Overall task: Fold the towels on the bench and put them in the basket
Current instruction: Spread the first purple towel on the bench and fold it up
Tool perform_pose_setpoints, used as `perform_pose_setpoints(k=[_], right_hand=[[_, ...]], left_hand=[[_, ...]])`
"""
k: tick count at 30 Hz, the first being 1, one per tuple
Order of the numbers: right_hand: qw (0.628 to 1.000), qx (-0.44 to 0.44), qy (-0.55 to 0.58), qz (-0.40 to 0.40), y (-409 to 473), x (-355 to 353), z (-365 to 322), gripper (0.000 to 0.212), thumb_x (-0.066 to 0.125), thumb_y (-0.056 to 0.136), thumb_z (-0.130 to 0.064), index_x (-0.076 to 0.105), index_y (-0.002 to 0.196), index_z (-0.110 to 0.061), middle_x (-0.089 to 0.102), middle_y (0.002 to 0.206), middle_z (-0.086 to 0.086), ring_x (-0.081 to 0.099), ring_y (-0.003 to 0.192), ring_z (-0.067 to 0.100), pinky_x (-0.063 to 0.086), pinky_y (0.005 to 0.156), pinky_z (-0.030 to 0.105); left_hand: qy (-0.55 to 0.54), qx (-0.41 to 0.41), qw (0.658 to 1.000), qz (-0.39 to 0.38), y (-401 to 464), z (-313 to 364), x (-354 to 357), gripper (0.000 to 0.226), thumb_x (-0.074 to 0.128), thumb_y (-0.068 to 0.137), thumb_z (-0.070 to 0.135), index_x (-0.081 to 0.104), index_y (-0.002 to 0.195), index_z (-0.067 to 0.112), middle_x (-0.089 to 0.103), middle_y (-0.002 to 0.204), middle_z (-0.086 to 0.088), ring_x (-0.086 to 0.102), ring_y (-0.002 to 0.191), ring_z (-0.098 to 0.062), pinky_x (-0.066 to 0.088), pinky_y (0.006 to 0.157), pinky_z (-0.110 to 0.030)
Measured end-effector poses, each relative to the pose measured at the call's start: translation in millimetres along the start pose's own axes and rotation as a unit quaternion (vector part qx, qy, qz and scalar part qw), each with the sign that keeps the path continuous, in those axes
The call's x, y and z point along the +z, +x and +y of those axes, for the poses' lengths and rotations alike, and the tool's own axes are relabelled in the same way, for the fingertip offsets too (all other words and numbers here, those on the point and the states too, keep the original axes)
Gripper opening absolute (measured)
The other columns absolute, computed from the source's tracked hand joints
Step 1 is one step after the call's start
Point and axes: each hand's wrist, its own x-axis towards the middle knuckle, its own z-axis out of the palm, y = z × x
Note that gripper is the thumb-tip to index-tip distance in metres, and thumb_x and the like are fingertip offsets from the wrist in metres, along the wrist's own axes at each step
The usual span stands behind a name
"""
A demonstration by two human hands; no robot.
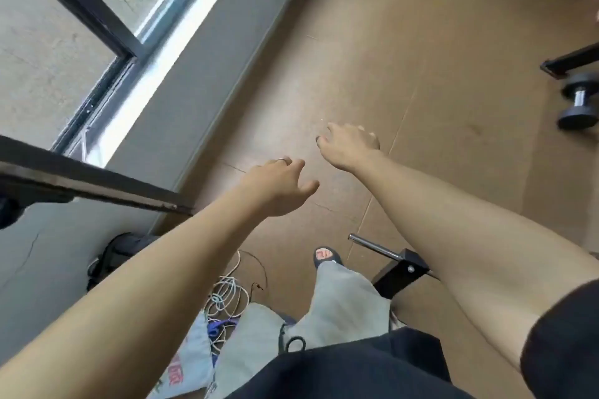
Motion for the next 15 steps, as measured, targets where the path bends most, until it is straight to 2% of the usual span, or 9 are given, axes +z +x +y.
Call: perform_pose_setpoints(k=[4,11,15], right_hand=[[0.996,0.088,0.018,0.011,21.4,-23.6,55.2,0.048,0.034,0.098,-0.053,0.056,0.130,-0.025,0.060,0.133,0.010,0.050,0.127,0.034,0.037,0.098,0.046],[0.972,0.225,0.068,0.008,55.8,-70.3,130.4,0.062,0.027,0.096,-0.064,0.050,0.140,-0.026,0.055,0.139,0.010,0.043,0.134,0.035,0.032,0.104,0.052],[0.944,0.313,0.105,0.026,67.0,-91.9,164.5,0.066,0.026,0.093,-0.070,0.046,0.143,-0.032,0.053,0.143,0.009,0.040,0.138,0.033,0.027,0.107,0.054]], left_hand=[[0.018,0.050,0.998,-0.023,49.4,36.4,-30.0,0.063,0.033,0.101,0.059,0.036,0.151,0.020,0.041,0.155,-0.005,0.045,0.136,-0.028,0.042,0.106,-0.043],[0.089,0.167,0.982,-0.025,128.9,89.5,-81.3,0.068,0.034,0.099,0.064,0.034,0.152,0.021,0.039,0.156,-0.005,0.047,0.135,-0.027,0.043,0.103,-0.045],[0.129,0.232,0.963,-0.050,168.2,113.0,-105.4,0.070,0.033,0.099,0.066,0.031,0.154,0.022,0.037,0.157,-0.005,0.047,0.135,-0.027,0.042,0.106,-0.048]])
